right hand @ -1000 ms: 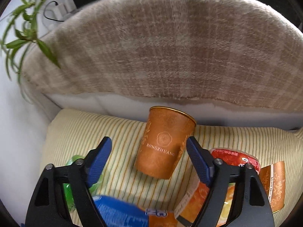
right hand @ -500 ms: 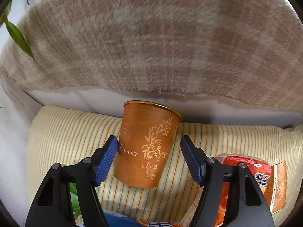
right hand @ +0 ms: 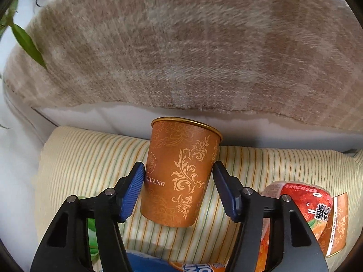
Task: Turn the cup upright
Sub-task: 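Lift the copper cup with the right tool and rotate it upright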
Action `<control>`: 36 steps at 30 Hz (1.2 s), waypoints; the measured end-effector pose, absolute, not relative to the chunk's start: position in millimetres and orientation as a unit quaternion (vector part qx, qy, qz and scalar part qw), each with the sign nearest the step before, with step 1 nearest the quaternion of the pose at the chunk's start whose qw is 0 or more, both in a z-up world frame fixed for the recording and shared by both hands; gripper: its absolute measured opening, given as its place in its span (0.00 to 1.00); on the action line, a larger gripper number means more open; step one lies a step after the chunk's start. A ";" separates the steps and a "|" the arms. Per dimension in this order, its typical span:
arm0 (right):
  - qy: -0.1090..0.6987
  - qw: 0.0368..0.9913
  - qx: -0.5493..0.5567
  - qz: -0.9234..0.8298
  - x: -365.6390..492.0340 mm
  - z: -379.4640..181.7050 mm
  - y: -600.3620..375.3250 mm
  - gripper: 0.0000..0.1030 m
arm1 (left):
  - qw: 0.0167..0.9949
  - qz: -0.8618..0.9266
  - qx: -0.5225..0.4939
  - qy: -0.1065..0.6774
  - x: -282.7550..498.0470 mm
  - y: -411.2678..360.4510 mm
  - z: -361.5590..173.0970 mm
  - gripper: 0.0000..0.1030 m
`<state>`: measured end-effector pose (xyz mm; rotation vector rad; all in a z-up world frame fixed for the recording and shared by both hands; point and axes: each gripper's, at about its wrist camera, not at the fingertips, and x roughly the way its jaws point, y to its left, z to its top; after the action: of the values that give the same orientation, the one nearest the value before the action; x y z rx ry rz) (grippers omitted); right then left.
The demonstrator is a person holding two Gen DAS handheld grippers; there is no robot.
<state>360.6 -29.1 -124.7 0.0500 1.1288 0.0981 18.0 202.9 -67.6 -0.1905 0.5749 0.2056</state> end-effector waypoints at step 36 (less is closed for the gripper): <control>0.379 0.896 0.093 0.211 135.3 4.8 -161.4 0.59 | 0.970 0.061 -0.003 0.235 -33.9 75.1 -14.0 1.00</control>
<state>135.3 -161.4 4.8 0.1931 0.7860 0.4371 -33.9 75.1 -14.0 -0.0068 0.4758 0.1232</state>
